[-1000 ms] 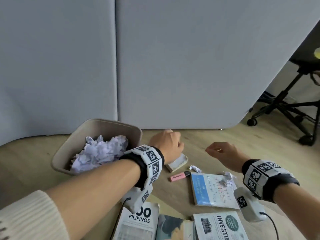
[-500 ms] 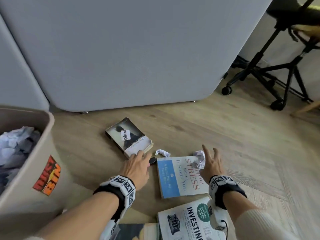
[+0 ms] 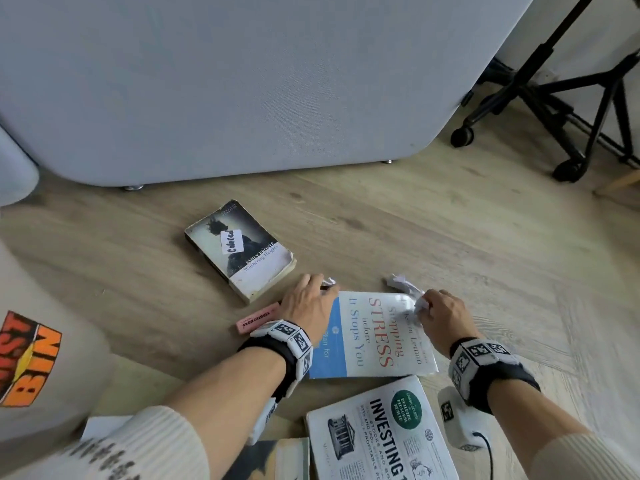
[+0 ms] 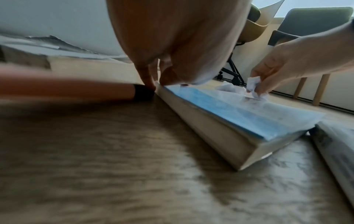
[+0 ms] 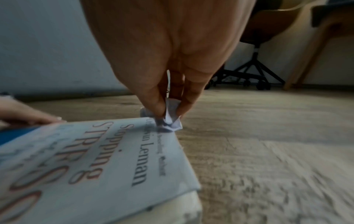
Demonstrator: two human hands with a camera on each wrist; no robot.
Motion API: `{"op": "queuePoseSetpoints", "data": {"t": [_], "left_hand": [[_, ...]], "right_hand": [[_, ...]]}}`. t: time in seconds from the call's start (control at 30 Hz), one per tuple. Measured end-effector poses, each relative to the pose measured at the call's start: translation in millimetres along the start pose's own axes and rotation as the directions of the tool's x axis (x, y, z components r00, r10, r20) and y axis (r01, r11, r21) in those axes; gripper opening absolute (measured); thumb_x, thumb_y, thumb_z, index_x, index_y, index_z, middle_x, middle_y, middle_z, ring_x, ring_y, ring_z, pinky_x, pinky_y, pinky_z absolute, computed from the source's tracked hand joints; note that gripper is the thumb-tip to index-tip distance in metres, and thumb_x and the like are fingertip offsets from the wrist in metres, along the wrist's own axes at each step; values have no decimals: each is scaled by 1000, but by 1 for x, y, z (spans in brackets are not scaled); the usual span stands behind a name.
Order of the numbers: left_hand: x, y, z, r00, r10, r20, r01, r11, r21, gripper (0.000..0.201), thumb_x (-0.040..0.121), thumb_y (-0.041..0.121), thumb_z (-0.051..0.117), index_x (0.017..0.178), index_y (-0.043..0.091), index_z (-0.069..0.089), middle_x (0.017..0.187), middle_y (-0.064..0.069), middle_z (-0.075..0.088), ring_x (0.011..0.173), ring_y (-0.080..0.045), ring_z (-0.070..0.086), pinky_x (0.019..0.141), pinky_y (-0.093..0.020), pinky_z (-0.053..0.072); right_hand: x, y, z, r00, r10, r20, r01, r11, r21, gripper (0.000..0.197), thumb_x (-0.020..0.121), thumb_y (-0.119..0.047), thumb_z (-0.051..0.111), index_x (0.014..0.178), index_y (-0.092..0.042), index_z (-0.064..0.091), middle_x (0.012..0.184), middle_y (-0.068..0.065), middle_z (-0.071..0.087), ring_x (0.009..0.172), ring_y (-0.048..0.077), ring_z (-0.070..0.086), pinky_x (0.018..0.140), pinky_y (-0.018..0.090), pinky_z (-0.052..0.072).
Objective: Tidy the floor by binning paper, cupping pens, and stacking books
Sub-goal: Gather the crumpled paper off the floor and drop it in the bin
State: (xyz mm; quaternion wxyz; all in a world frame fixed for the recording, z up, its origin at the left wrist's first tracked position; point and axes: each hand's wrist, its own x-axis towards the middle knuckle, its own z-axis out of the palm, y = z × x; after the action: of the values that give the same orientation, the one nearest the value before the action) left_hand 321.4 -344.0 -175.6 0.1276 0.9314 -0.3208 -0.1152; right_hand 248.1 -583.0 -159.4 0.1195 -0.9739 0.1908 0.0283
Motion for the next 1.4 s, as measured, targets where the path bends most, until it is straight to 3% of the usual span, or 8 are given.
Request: {"op": "queuePoseSetpoints", "data": {"t": [0.13, 0.3, 0.47, 0.63, 0.83, 1.07, 1.2, 1.4], "left_hand": [[-2, 0, 5, 994, 12, -110, -16, 999, -36, 45, 85, -7, 39, 122, 14, 54, 121, -2, 48, 107, -20, 42, 75, -26, 37], [-9, 2, 4, 995, 1, -103, -6, 999, -48, 26, 87, -5, 37, 87, 13, 56, 109, -4, 50, 98, -19, 45, 70, -24, 33], [-23, 8, 1, 995, -36, -94, 30, 997, -65, 19, 93, -1, 41, 96, 9, 57, 124, -9, 48, 112, -23, 46, 83, -27, 40], [-30, -3, -8, 980, -45, -192, 21, 992, -123, 23, 91, -4, 38, 83, 14, 49, 107, -8, 50, 100, -21, 48, 80, -27, 37], [-34, -20, -19, 970, -69, -235, 24, 982, -189, 33, 87, -10, 38, 98, 5, 66, 97, -10, 55, 92, -27, 56, 74, -31, 45], [-56, -19, -47, 980, -105, -169, 88, 990, -106, 24, 89, -9, 37, 90, 2, 59, 123, -17, 50, 106, -29, 52, 82, -32, 43], [-83, -6, -92, 976, -67, -207, 74, 997, 25, 16, 88, -2, 52, 99, 4, 62, 112, -12, 52, 105, -28, 51, 73, -30, 35], [-167, 5, -174, 928, -1, -372, 50, 992, 120, 14, 90, -2, 49, 88, 10, 57, 86, -9, 58, 78, -25, 53, 60, -31, 32]], "right_hand": [[0, -7, 3, 992, 119, -29, -118, 992, 51, 35, 97, -9, 35, 129, -19, 45, 102, 10, 51, 82, 24, 53, 71, 32, 44], [25, -36, 14, 942, 238, 236, -236, 971, -37, 64, 100, -22, 40, 152, -34, 4, 138, 22, 29, 93, 32, 57, 74, 35, 43], [43, -23, 16, 917, 281, 283, -270, 960, -77, 40, 99, -22, 40, 139, -15, 40, 132, 20, 53, 114, 38, 55, 96, 43, 47], [37, -9, 18, 903, 371, 218, -393, 917, 69, 17, 95, -25, 52, 108, -16, 58, 102, 16, 64, 84, 33, 65, 77, 42, 58], [25, -4, 12, 953, 304, -17, -304, 949, -83, 25, 100, -24, 39, 105, -4, 55, 89, 16, 62, 72, 30, 56, 60, 36, 43], [8, -96, -6, 992, 17, -122, 34, 915, 403, 14, 98, -24, 40, 91, -14, 45, 72, 1, 63, 66, 24, 60, 60, 33, 48], [-15, -176, -28, 949, -219, -225, 306, 810, 500, 13, 97, -19, 47, 87, -11, 47, 64, -8, 58, 56, 8, 53, 51, 12, 35], [-48, -255, -84, 854, -419, -308, 520, 702, 486, 15, 98, -26, 45, 95, -13, 50, 62, -9, 57, 59, 24, 57, 54, 31, 41]]}}
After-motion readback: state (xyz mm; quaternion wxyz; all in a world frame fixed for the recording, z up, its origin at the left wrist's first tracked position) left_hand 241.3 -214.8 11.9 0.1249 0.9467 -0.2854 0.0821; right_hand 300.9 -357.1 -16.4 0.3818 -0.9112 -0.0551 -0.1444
